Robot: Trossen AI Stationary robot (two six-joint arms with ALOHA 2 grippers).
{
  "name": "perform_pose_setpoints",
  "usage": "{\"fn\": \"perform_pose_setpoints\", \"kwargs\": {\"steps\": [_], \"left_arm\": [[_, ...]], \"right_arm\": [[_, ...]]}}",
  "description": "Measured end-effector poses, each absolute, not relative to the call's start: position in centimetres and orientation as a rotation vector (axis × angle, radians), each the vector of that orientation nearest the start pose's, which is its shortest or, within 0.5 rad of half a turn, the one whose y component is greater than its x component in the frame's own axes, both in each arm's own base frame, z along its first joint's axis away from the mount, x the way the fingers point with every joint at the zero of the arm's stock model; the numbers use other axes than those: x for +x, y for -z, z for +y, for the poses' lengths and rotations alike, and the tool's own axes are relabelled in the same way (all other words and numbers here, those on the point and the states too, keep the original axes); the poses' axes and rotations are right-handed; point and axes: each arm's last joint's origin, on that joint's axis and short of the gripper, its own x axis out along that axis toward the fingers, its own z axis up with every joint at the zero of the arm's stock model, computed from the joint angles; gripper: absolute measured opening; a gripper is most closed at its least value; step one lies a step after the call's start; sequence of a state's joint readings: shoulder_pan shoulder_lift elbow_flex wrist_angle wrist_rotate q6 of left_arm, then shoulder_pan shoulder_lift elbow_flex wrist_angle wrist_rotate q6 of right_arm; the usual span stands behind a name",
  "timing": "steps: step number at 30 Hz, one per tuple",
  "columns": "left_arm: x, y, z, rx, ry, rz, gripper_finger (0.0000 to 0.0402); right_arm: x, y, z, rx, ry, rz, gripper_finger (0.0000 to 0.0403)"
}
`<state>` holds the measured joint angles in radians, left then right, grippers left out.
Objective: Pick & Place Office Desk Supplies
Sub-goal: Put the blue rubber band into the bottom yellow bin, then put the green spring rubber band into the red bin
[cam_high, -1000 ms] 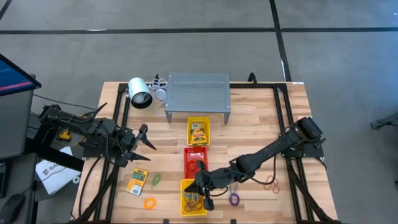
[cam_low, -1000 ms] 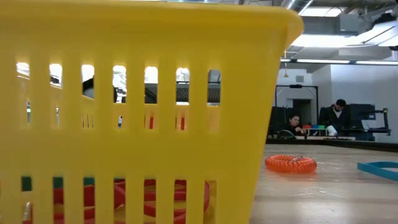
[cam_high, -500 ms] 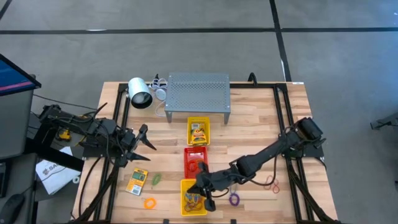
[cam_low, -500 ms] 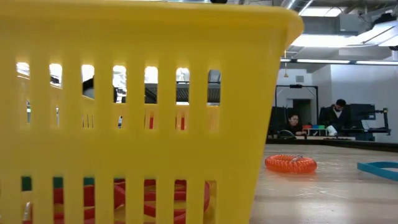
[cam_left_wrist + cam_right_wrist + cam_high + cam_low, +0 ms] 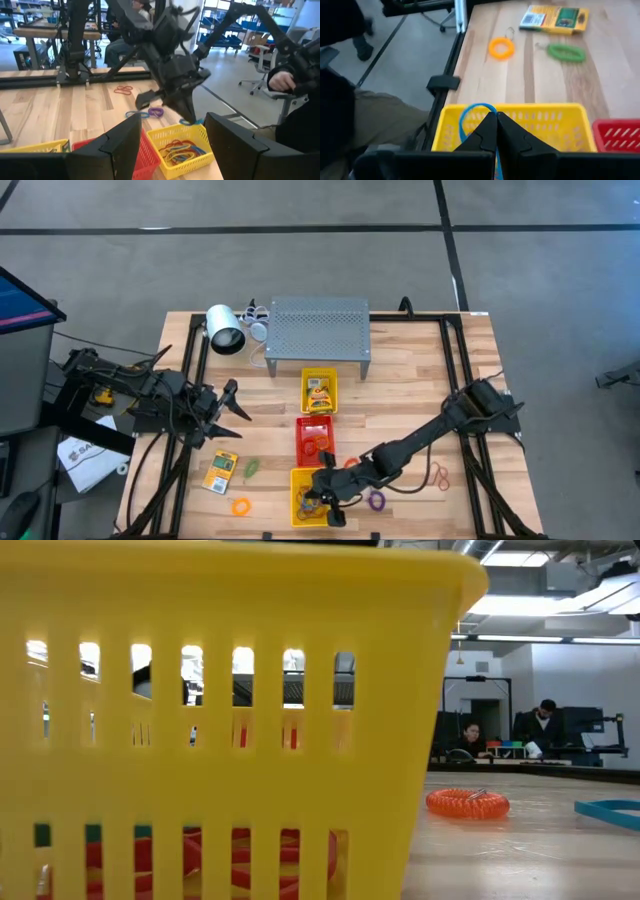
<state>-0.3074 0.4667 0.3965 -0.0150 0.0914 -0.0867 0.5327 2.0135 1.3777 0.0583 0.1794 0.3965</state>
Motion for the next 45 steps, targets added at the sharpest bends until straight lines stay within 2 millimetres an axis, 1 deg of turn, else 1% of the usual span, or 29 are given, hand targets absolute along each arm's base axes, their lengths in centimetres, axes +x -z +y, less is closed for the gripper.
{"fn": "perform_pose_setpoints", "kwargs": {"steps": [9, 14, 17, 22, 28, 33, 39, 45], "left_arm": [[12.2, -25.7, -4.2, -0.077, 0.395, 0.099, 0.0218], [12.2, -25.7, -4.2, -0.076, 0.395, 0.096, 0.0218], [12.2, -25.7, -4.2, -0.076, 0.395, 0.095, 0.0218], [12.2, -25.7, -4.2, -0.074, 0.394, 0.096, 0.0218], [12.2, -25.7, -4.2, -0.074, 0.395, 0.098, 0.0218], [12.2, -25.7, -4.2, -0.074, 0.394, 0.099, 0.0218], [12.2, -25.6, -4.2, -0.073, 0.394, 0.105, 0.0218], [12.2, -25.6, -4.2, -0.074, 0.394, 0.107, 0.0218]], "right_arm": [[39.0, -19.1, 22.0, 0.191, -0.215, 0.598, 0.0], [39.8, -16.8, 21.5, 0.202, -0.185, 0.629, 0.0], [40.3, -16.1, 21.3, 0.214, -0.178, 0.625, 0.0], [40.6, -16.0, 21.0, 0.233, -0.176, 0.619, 0.0], [40.5, -15.9, 21.2, 0.25, -0.231, 0.646, 0.0004], [40.3, -15.7, 21.1, 0.268, -0.231, 0.68, 0.0029], [40.4, -15.3, 20.5, 0.298, -0.21, 0.732, 0.0076], [40.5, -15.4, 20.2, 0.298, -0.209, 0.726, 0.0122]]}}
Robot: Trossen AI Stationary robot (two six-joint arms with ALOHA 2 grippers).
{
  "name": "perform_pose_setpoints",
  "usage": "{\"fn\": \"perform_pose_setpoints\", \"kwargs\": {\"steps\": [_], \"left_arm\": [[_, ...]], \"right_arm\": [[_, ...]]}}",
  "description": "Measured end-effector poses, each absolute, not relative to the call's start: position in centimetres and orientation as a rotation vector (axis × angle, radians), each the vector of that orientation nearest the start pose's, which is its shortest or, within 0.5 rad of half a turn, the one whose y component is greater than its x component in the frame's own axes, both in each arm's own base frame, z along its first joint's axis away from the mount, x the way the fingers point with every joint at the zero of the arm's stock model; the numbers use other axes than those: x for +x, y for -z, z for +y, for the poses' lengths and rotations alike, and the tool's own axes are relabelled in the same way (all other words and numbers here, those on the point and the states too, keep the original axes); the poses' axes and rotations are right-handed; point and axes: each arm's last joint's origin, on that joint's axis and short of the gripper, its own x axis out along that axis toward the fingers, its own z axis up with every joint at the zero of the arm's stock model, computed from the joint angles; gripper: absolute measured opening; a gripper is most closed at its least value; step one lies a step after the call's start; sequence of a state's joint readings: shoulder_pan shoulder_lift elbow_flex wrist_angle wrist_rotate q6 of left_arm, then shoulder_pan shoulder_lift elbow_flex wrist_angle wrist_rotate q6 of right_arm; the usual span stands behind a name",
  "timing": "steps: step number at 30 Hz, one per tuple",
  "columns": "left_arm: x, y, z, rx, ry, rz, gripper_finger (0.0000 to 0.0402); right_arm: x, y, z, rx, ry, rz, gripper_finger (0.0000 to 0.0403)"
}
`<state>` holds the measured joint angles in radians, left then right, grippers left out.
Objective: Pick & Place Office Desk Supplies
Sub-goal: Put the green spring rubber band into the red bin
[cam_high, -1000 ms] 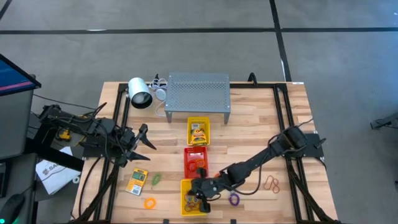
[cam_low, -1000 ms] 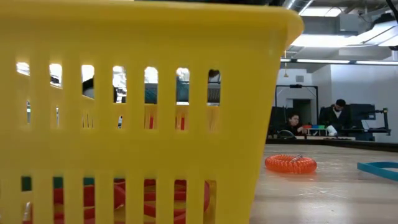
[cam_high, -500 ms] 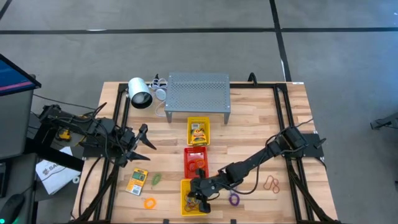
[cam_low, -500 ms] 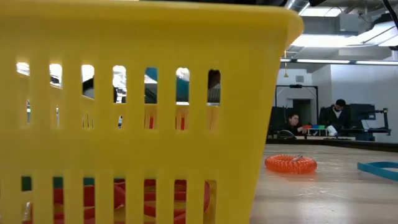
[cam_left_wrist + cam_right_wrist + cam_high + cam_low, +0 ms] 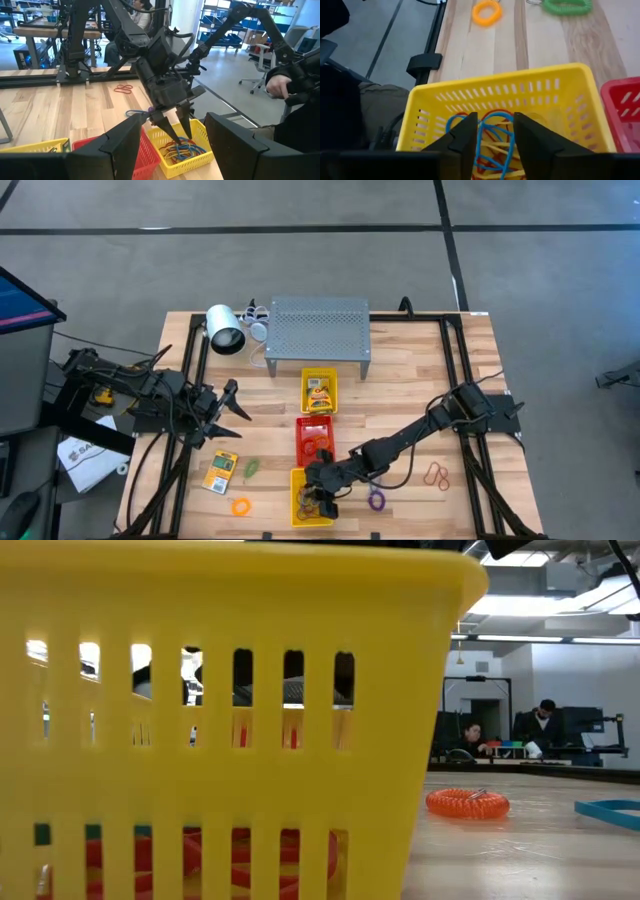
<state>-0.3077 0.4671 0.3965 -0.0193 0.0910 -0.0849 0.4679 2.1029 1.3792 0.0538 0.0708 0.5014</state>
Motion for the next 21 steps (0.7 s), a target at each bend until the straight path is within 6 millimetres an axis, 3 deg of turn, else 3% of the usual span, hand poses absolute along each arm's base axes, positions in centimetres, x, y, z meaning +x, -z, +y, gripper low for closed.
{"fn": "perform_pose_setpoints", "kwargs": {"steps": [12, 21], "left_arm": [[12.2, -25.9, -4.2, -0.083, 0.395, 0.08, 0.0218], [12.8, -25.4, -4.7, -0.212, 0.458, 0.154, 0.0218]], "right_arm": [[40.1, -18.2, 20.2, 0.218, -0.256, 0.648, 0.0162], [36.4, -21.7, 20.2, 0.041, -0.042, 0.717, 0.0158]]}}
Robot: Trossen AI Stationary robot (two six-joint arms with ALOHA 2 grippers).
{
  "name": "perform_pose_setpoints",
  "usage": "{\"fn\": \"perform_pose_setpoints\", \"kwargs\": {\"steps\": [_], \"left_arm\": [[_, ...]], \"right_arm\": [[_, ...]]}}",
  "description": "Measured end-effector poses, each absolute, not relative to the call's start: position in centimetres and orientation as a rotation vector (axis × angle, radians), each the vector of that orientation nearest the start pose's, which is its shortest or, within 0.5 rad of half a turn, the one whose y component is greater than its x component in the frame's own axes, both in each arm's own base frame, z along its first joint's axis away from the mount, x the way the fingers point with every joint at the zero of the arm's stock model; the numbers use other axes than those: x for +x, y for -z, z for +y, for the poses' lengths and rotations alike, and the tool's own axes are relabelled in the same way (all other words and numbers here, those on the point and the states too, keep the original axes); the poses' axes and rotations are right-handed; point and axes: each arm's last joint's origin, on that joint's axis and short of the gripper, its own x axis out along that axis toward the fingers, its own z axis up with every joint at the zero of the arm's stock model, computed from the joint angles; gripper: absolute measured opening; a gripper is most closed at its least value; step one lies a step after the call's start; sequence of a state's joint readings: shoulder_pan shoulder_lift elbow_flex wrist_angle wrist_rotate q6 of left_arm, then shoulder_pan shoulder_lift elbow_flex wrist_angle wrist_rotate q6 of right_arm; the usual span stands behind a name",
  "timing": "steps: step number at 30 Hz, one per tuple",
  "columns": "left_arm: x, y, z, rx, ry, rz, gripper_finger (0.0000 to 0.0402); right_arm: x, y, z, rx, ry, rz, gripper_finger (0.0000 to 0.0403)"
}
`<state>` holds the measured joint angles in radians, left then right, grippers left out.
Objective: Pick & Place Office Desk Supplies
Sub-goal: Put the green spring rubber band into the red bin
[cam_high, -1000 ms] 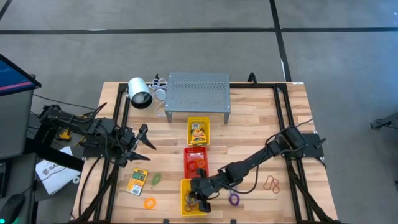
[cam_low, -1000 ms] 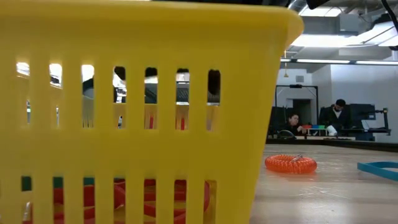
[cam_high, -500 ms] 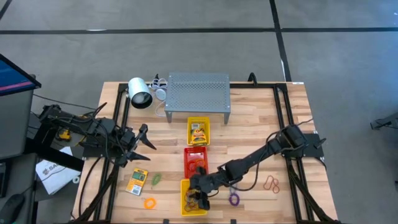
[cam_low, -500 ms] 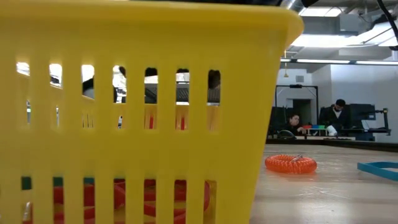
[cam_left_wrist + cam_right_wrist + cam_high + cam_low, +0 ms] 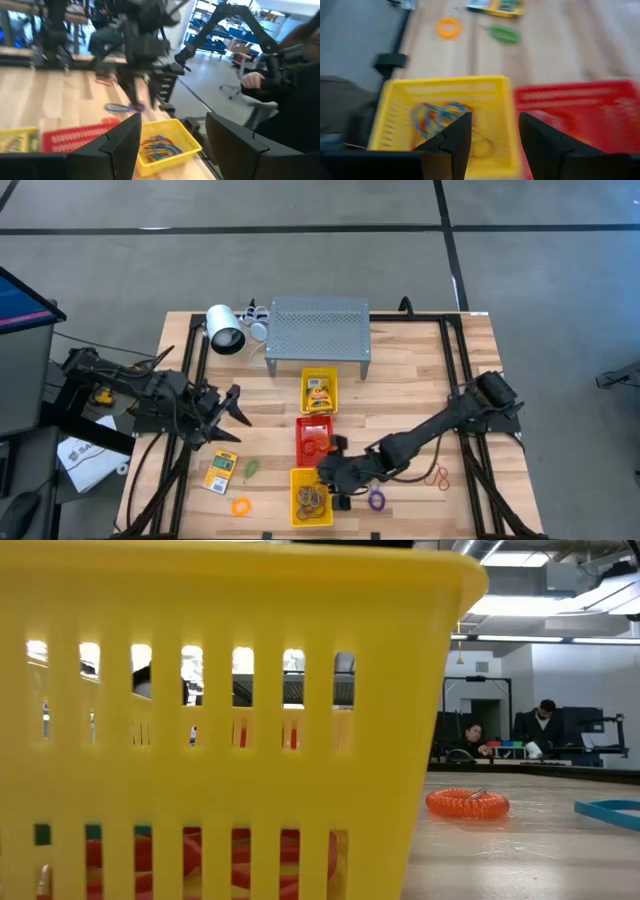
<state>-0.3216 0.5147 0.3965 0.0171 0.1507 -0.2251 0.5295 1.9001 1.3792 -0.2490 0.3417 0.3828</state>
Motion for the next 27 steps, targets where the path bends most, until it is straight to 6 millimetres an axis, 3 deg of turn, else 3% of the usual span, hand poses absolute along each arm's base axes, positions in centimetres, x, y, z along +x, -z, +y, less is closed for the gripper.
{"fn": "perform_pose_setpoints", "kwargs": {"steps": [5, 13, 20, 27], "left_arm": [[13.9, -24.9, -6.3, -0.244, 0.527, 0.205, 0.0218], [16.1, -23.5, -9.2, -0.185, 0.511, 0.424, 0.0218], [18.0, -22.6, -10.6, -0.103, 0.458, 0.675, 0.0218], [18.4, -21.2, -10.7, -0.08, 0.402, 0.804, 0.0218]], "right_arm": [[34.3, -22.9, 20.4, -0.053, 0.116, 0.714, 0.0159], [33.5, -23.0, 19.7, -0.082, 0.214, 0.755, 0.0158], [32.2, -21.0, 17.9, -0.046, 0.348, 0.902, 0.0157], [30.3, -19.1, 17.2, -0.001, 0.478, 0.999, 0.0157]]}}
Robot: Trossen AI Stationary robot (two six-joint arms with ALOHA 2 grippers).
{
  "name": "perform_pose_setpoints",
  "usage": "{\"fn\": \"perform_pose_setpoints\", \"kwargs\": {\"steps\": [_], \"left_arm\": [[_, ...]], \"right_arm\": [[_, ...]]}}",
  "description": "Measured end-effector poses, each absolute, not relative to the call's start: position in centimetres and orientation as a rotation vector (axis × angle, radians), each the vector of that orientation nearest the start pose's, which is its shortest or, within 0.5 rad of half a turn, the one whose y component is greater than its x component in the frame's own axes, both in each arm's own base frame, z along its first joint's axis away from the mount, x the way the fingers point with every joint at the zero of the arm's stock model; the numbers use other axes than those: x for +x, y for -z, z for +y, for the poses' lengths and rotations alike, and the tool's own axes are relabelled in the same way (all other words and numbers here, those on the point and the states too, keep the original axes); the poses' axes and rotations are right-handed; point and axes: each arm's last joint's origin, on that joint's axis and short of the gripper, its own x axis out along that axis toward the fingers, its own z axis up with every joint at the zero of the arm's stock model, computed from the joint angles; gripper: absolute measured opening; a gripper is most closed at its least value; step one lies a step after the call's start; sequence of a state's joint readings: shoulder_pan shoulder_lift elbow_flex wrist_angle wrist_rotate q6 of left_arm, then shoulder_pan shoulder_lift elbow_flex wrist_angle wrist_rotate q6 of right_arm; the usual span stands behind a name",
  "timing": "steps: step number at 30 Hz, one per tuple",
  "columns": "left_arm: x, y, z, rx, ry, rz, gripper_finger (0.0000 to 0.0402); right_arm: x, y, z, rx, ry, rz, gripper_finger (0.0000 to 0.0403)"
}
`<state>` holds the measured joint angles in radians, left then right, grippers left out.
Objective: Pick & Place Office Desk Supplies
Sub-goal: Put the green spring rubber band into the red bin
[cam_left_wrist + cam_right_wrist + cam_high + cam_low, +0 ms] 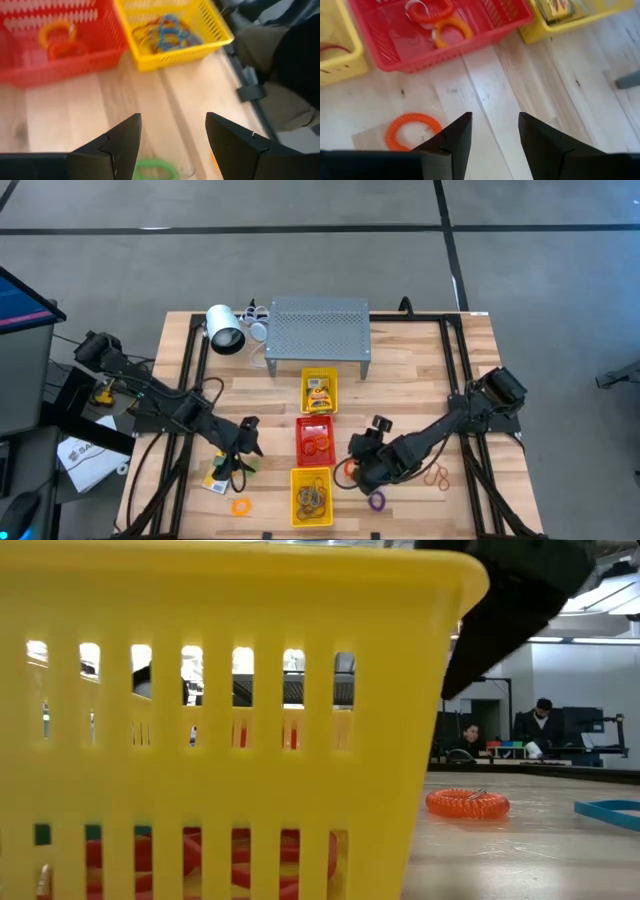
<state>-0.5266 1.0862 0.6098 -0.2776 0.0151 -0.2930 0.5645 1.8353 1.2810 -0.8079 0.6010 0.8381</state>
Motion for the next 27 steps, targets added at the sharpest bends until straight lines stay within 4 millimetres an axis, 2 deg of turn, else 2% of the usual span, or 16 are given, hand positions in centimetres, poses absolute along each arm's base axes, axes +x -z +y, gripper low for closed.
{"fn": "perform_pose_setpoints", "kwargs": {"steps": [8, 19, 27], "left_arm": [[17.9, -20.3, -10.3, -0.076, 0.301, 0.91, 0.0218], [19.0, -16.6, -11.0, -0.046, 0.244, 1.108, 0.0218], [19.4, -15.2, -11.2, -0.04, 0.216, 1.172, 0.0218]], "right_arm": [[29.8, -19.2, 18.1, -0.024, 0.474, 0.968, 0.0156], [29.8, -19.3, 18.1, -0.046, 0.519, 0.908, 0.0156], [30.2, -19.5, 18.3, -0.023, 0.538, 0.834, 0.0156]]}}
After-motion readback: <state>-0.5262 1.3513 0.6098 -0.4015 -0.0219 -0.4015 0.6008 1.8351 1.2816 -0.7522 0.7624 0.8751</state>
